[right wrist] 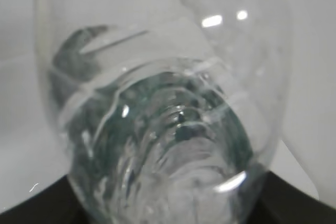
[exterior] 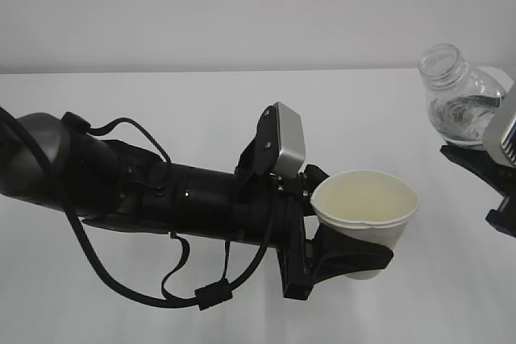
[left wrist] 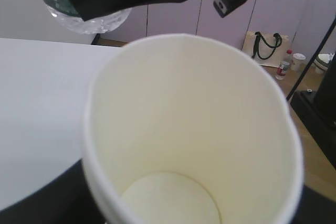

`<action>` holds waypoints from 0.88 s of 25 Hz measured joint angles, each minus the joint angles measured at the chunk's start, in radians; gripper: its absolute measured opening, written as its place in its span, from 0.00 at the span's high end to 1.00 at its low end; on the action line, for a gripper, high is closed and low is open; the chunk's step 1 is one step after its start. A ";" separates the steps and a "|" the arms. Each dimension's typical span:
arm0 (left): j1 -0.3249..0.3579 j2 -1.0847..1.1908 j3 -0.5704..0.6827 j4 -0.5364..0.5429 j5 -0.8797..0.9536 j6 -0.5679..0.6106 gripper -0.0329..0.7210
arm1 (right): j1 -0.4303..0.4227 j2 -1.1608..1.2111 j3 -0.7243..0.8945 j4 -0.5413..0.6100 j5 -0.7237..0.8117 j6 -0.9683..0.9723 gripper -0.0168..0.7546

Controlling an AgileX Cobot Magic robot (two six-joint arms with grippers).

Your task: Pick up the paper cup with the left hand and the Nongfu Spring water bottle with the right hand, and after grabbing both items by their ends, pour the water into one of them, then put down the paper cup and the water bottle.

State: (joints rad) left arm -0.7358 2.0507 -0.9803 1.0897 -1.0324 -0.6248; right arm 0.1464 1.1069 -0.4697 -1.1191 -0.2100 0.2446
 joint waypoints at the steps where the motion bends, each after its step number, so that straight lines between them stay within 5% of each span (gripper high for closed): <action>1: 0.000 0.000 0.000 0.000 0.000 0.000 0.32 | 0.000 0.000 0.000 -0.003 0.000 0.000 0.44; 22: -0.039 0.000 -0.006 0.004 0.013 0.000 0.32 | 0.000 0.000 0.000 -0.128 0.040 -0.001 0.44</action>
State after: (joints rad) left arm -0.7745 2.0507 -0.9866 1.0937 -1.0193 -0.6253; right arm 0.1464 1.1069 -0.4697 -1.2469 -0.1702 0.2431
